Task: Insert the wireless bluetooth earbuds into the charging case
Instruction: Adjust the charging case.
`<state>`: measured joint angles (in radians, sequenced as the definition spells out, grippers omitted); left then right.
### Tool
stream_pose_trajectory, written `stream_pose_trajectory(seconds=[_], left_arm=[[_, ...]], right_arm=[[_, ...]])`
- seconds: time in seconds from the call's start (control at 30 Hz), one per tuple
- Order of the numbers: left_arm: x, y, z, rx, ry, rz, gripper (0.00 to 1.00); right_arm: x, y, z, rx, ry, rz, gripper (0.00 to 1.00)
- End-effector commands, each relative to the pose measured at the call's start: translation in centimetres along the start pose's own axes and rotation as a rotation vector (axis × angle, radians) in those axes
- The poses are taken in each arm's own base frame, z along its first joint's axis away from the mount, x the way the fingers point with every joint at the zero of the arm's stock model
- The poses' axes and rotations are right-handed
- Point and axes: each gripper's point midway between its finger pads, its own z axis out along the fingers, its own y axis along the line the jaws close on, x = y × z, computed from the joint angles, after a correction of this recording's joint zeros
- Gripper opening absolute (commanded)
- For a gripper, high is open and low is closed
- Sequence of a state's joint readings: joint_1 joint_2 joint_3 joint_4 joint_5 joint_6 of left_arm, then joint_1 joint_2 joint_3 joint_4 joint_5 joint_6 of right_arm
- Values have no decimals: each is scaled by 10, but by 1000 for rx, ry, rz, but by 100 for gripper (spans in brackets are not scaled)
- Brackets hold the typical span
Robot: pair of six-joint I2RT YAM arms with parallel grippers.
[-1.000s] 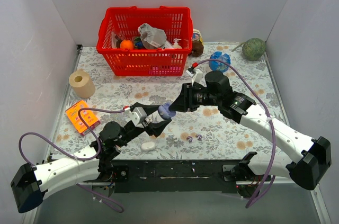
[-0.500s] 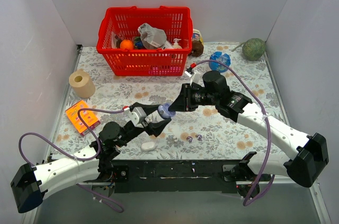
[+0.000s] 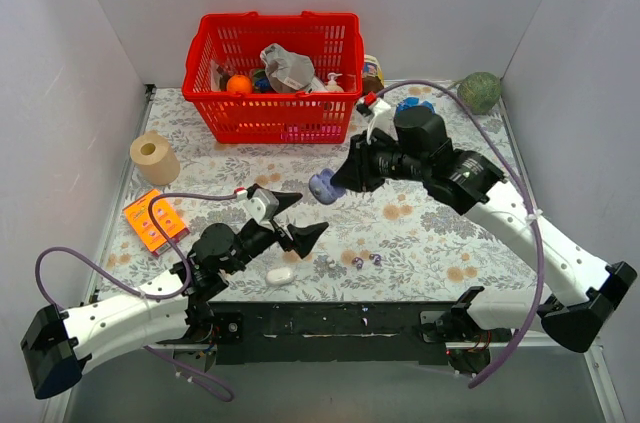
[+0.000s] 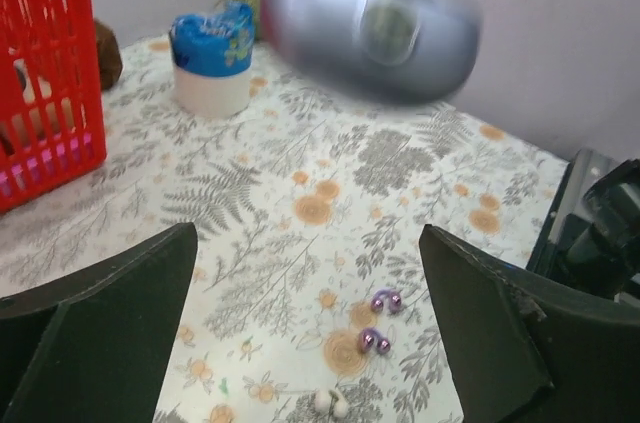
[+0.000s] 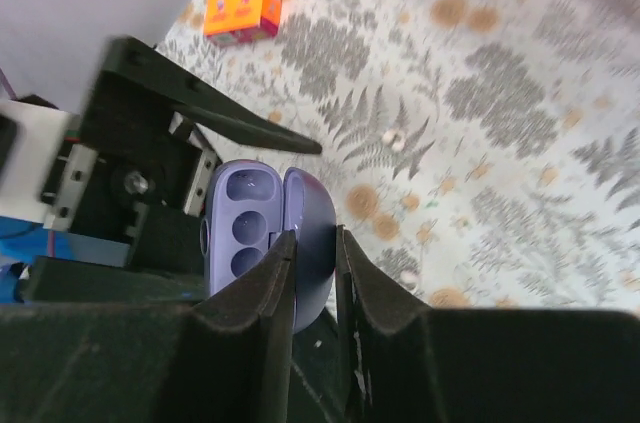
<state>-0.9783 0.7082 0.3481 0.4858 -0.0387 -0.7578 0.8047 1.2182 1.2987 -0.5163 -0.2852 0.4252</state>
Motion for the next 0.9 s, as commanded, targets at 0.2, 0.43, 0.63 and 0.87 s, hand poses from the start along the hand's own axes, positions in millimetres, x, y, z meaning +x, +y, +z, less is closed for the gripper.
stream_pose_trajectory(seconds=[0.2,0.43,0.63,0.87], left_arm=[[1,-8,-2,-14,132,-159,98],[-25,-76,-12,366,182,-241,98],[-13,-83,2,446,237,-217,97],[-14,-85,9,472,197,-186,86]], right_arm=[[-30,3,-56,126,-98,-468,1],[2,20,-69,124,-124,-763,1],[18,30,-59,54,-51,-738,1],[23,39,-53,2,-69,-686,1]])
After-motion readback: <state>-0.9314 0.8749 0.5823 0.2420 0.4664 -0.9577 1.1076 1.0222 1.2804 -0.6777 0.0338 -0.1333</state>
